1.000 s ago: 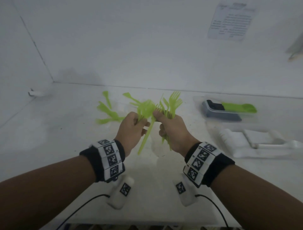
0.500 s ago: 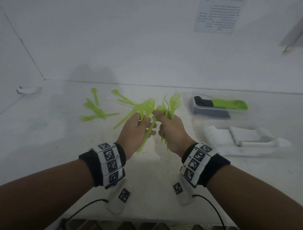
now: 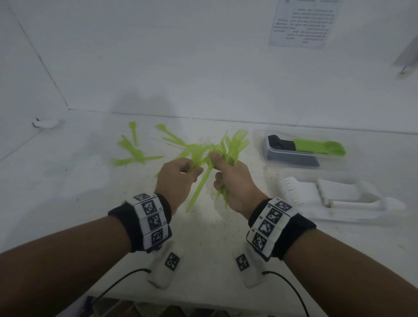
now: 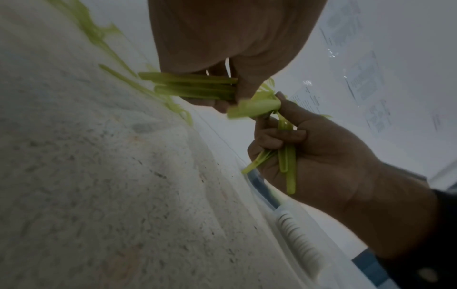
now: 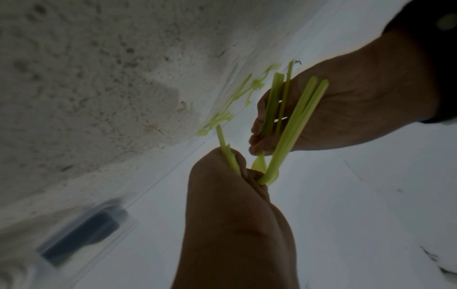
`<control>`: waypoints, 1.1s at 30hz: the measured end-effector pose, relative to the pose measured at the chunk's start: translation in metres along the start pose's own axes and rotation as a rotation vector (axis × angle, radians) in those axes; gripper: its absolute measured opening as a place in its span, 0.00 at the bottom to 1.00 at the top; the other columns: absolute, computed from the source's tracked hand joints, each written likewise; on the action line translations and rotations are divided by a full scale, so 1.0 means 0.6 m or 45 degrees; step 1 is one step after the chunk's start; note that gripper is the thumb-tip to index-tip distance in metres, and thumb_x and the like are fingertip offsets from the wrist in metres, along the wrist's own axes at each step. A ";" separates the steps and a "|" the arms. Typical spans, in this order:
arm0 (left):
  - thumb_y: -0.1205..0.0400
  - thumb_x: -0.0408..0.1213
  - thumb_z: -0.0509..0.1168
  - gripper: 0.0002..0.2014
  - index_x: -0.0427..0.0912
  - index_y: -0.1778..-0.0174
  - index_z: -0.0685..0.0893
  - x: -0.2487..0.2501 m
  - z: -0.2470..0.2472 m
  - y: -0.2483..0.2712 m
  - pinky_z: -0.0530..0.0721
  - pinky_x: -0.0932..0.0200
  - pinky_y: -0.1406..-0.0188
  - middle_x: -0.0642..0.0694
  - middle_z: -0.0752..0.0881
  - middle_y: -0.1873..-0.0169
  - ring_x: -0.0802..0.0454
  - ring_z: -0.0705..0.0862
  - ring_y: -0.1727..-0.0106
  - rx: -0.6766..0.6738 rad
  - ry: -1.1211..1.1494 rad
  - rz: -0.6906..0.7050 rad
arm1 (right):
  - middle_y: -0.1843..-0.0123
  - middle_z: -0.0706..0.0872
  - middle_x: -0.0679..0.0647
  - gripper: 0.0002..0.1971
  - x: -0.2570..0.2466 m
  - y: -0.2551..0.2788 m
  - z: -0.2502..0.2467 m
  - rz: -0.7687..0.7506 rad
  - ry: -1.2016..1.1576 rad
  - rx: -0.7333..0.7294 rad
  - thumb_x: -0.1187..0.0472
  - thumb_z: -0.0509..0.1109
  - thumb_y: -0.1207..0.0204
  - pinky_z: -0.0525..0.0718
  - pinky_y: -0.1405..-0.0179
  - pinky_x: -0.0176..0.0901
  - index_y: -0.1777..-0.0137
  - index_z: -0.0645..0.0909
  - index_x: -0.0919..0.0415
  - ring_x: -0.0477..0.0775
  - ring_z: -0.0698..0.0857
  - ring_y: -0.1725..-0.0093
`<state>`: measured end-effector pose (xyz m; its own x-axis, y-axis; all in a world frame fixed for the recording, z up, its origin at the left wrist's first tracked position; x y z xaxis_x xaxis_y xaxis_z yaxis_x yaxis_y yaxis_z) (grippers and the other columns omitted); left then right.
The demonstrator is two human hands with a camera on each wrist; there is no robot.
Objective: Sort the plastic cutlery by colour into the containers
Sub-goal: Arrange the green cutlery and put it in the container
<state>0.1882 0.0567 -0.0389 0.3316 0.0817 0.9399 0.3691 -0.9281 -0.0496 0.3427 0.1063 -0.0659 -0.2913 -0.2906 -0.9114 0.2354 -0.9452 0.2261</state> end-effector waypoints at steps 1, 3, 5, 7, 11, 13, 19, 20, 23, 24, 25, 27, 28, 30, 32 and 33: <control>0.20 0.38 0.76 0.15 0.30 0.63 0.81 0.003 -0.001 0.000 0.78 0.54 0.61 0.42 0.81 0.70 0.59 0.78 0.73 0.017 -0.011 0.015 | 0.60 0.75 0.54 0.07 0.000 0.000 0.002 0.006 -0.007 0.009 0.54 0.77 0.18 0.69 0.75 0.41 0.53 0.87 0.57 0.48 0.65 0.75; 0.20 0.37 0.77 0.17 0.34 0.66 0.78 0.001 0.000 0.001 0.78 0.54 0.62 0.43 0.80 0.71 0.58 0.82 0.72 0.005 0.057 -0.005 | 0.64 0.72 0.52 0.07 0.000 -0.002 0.002 0.003 0.033 0.025 0.54 0.77 0.17 0.69 0.75 0.41 0.53 0.87 0.57 0.48 0.65 0.74; 0.21 0.36 0.78 0.16 0.35 0.66 0.77 -0.009 0.003 0.002 0.80 0.50 0.59 0.42 0.78 0.70 0.53 0.88 0.66 -0.043 0.179 -0.054 | 0.67 0.68 0.51 0.08 -0.001 -0.003 0.001 -0.006 0.083 0.034 0.53 0.76 0.17 0.68 0.74 0.42 0.55 0.86 0.55 0.48 0.64 0.74; 0.21 0.35 0.78 0.16 0.33 0.66 0.78 -0.017 0.000 0.004 0.81 0.50 0.58 0.41 0.80 0.70 0.50 0.90 0.64 -0.055 0.208 -0.071 | 0.66 0.68 0.53 0.08 0.002 -0.003 0.002 -0.005 0.088 0.023 0.53 0.76 0.17 0.68 0.73 0.43 0.54 0.86 0.56 0.48 0.64 0.74; 0.21 0.33 0.78 0.17 0.24 0.60 0.79 -0.028 -0.016 0.007 0.85 0.53 0.59 0.40 0.84 0.66 0.48 0.91 0.63 0.008 0.251 -0.119 | 0.54 0.75 0.59 0.08 0.013 0.001 0.008 0.014 0.054 -0.007 0.54 0.76 0.17 0.70 0.74 0.42 0.50 0.88 0.60 0.48 0.66 0.75; 0.22 0.34 0.79 0.18 0.23 0.59 0.80 -0.029 -0.021 0.007 0.85 0.50 0.58 0.40 0.85 0.67 0.46 0.93 0.61 0.007 0.216 -0.112 | 0.54 0.74 0.59 0.08 0.017 0.003 0.012 0.027 0.024 -0.023 0.54 0.77 0.18 0.70 0.74 0.42 0.50 0.87 0.59 0.47 0.67 0.75; 0.15 0.38 0.73 0.10 0.35 0.55 0.85 -0.029 -0.012 0.015 0.89 0.45 0.50 0.39 0.92 0.59 0.42 0.93 0.56 -0.072 0.338 -0.152 | 0.62 0.77 0.51 0.06 0.012 -0.005 0.006 0.016 -0.020 0.051 0.56 0.76 0.17 0.71 0.74 0.42 0.51 0.85 0.58 0.46 0.69 0.76; 0.13 0.39 0.69 0.09 0.36 0.52 0.84 -0.034 -0.018 0.013 0.89 0.48 0.52 0.39 0.92 0.57 0.42 0.93 0.57 -0.043 0.391 -0.190 | 0.63 0.77 0.51 0.06 0.008 -0.009 -0.005 0.019 -0.067 0.110 0.57 0.76 0.17 0.71 0.75 0.41 0.51 0.85 0.58 0.46 0.68 0.76; 0.09 0.40 0.59 0.09 0.41 0.50 0.80 -0.041 -0.067 0.002 0.82 0.56 0.64 0.43 0.86 0.58 0.46 0.84 0.62 0.159 0.295 -0.161 | 0.64 0.76 0.50 0.06 -0.002 -0.018 -0.046 0.038 -0.141 0.292 0.58 0.77 0.18 0.71 0.79 0.39 0.52 0.84 0.58 0.45 0.68 0.79; 0.08 0.40 0.57 0.10 0.43 0.50 0.81 -0.036 -0.082 -0.001 0.78 0.57 0.66 0.46 0.83 0.59 0.48 0.80 0.63 0.209 0.179 -0.102 | 0.64 0.76 0.51 0.07 -0.004 -0.019 -0.054 0.045 -0.122 0.317 0.57 0.78 0.18 0.72 0.79 0.39 0.52 0.84 0.58 0.45 0.68 0.79; 0.08 0.42 0.56 0.11 0.45 0.49 0.82 -0.027 -0.090 -0.002 0.76 0.58 0.66 0.47 0.81 0.60 0.49 0.77 0.62 0.215 0.056 -0.027 | 0.64 0.76 0.51 0.07 -0.003 -0.020 -0.055 0.052 -0.098 0.317 0.57 0.78 0.18 0.72 0.79 0.39 0.52 0.84 0.58 0.45 0.68 0.79; 0.09 0.45 0.59 0.10 0.45 0.48 0.83 -0.001 -0.074 0.001 0.76 0.60 0.62 0.49 0.83 0.58 0.55 0.78 0.61 0.100 -0.180 0.152 | 0.65 0.77 0.50 0.07 0.001 -0.016 -0.039 0.070 -0.078 0.263 0.57 0.78 0.18 0.72 0.78 0.40 0.52 0.84 0.59 0.46 0.68 0.79; 0.12 0.47 0.64 0.09 0.46 0.48 0.84 0.010 -0.059 0.005 0.76 0.62 0.59 0.51 0.84 0.57 0.61 0.78 0.61 0.032 -0.283 0.242 | 0.66 0.77 0.50 0.07 0.005 -0.013 -0.027 0.080 -0.083 0.231 0.58 0.78 0.18 0.71 0.78 0.40 0.52 0.85 0.60 0.46 0.68 0.79; 0.18 0.47 0.74 0.09 0.47 0.49 0.86 0.020 -0.033 0.014 0.74 0.70 0.59 0.53 0.86 0.56 0.66 0.78 0.63 -0.042 -0.416 0.363 | 0.68 0.79 0.49 0.06 0.013 -0.006 -0.002 0.098 -0.109 0.184 0.59 0.77 0.18 0.71 0.78 0.41 0.54 0.85 0.60 0.46 0.68 0.79; 0.20 0.43 0.76 0.10 0.43 0.50 0.87 0.016 -0.020 0.014 0.73 0.74 0.61 0.52 0.87 0.56 0.68 0.79 0.63 -0.041 -0.480 0.406 | 0.73 0.78 0.48 0.07 0.019 -0.001 0.013 0.124 -0.139 0.161 0.59 0.76 0.17 0.71 0.79 0.40 0.56 0.85 0.60 0.46 0.68 0.80; 0.20 0.42 0.76 0.09 0.42 0.50 0.87 0.013 -0.020 0.012 0.73 0.75 0.62 0.52 0.88 0.56 0.69 0.79 0.64 -0.030 -0.488 0.400 | 0.74 0.78 0.48 0.07 0.021 -0.001 0.016 0.138 -0.155 0.157 0.60 0.76 0.17 0.71 0.79 0.40 0.56 0.85 0.60 0.46 0.68 0.80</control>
<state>0.1830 0.0461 -0.0279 0.7209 -0.0797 0.6884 0.1815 -0.9370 -0.2986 0.3303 0.1017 -0.0742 -0.3819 -0.4005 -0.8329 0.1584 -0.9162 0.3680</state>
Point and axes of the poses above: each hand's wrist, its own y-axis away from the middle knuckle, its own z-axis out of the palm, x = y × z, the point moved 9 cm from there along -y, towards the middle knuckle
